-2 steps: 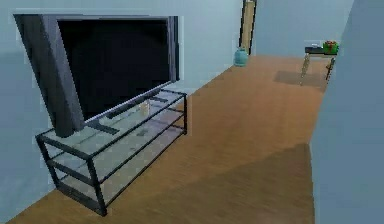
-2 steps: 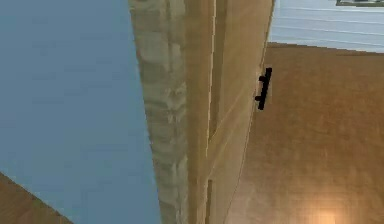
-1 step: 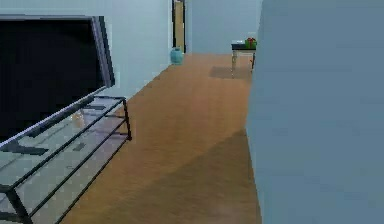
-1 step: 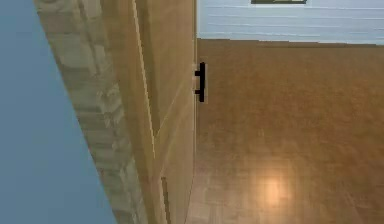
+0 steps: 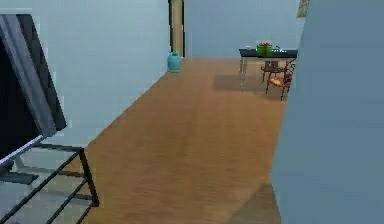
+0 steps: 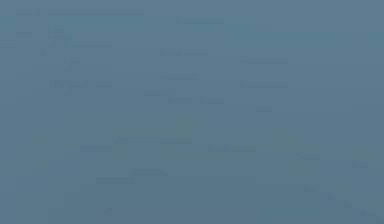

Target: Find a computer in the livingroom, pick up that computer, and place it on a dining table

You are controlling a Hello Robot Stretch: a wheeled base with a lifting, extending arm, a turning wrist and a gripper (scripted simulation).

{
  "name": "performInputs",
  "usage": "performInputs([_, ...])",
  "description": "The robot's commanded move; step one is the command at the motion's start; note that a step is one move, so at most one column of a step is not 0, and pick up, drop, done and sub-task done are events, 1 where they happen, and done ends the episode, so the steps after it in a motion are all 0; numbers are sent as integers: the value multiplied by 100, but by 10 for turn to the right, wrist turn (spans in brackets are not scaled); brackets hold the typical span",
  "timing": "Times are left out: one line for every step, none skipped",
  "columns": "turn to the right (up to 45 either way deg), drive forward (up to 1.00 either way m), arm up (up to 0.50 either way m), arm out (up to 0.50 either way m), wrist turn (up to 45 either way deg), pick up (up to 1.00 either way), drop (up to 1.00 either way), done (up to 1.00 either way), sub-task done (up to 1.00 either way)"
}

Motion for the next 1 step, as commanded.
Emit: performInputs([0,100,0,0,0,0,0,0,0])
